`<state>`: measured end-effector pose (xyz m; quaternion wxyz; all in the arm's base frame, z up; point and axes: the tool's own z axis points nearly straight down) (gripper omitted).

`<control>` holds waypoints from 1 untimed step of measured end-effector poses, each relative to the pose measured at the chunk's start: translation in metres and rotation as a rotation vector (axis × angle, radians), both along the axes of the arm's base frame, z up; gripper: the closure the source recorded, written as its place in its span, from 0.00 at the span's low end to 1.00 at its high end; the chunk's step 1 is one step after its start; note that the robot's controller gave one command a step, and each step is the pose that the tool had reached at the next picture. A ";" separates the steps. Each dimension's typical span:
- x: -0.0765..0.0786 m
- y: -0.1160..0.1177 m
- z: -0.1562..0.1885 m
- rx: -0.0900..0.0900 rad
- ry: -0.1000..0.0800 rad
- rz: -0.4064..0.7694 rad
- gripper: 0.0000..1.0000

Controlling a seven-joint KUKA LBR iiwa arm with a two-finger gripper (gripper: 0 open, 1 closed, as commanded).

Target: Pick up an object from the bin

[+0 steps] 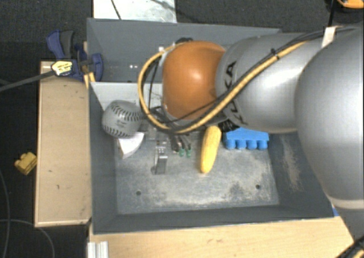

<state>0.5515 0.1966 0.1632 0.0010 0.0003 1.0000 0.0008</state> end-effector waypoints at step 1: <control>0.008 -0.049 0.029 0.000 0.002 0.044 0.00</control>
Offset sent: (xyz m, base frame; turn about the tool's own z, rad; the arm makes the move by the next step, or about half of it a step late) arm 0.0234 -0.0662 0.0402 0.0136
